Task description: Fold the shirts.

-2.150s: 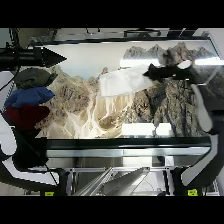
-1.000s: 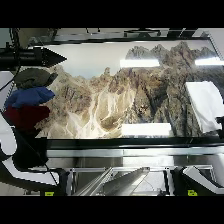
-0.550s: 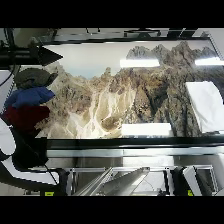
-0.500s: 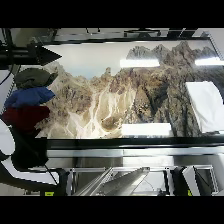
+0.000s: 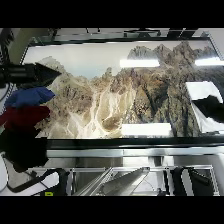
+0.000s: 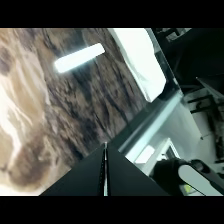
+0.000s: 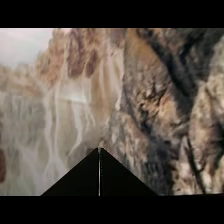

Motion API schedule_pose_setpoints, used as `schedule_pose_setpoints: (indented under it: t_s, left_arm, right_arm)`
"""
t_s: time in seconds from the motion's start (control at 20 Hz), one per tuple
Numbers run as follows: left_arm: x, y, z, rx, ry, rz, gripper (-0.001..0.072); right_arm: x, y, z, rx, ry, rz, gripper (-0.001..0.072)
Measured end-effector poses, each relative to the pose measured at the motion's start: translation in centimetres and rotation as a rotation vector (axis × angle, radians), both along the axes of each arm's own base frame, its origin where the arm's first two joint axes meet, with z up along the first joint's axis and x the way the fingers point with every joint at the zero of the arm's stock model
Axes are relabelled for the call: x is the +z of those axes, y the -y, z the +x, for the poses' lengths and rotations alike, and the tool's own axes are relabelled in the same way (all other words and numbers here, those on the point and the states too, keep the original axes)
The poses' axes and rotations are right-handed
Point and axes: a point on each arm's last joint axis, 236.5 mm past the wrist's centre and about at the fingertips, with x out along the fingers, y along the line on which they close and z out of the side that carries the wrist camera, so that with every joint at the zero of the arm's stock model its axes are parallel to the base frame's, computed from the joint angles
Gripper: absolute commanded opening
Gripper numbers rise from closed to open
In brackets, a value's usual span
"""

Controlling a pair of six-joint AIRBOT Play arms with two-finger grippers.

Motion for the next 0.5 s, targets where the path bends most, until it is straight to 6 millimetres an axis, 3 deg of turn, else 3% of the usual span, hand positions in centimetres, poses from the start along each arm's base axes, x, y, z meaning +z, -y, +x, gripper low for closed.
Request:
schedule_pose_setpoints:
  t_s: [0.2, 0.35, 0.5]
  left_arm:
    - [-5.3, 1.9, -6.2, -0.001, -0.114, -0.005, 0.0002]
    - [-7.8, 2.9, -9.5, 0.006, -0.15, -0.004, 0.0003]
    - [-9.0, 3.4, -11.3, 0.017, -0.154, -0.001, 0.0004]
  right_arm:
    - [-4.5, -4.8, -3.1, 0.139, -0.087, 0.0, 0.002]
    - [-6.5, -6.5, -4.2, 0.213, -0.127, -0.013, 0.0021]
    - [-7.2, -7.2, -4.7, 0.244, -0.143, -0.016, 0.0021]
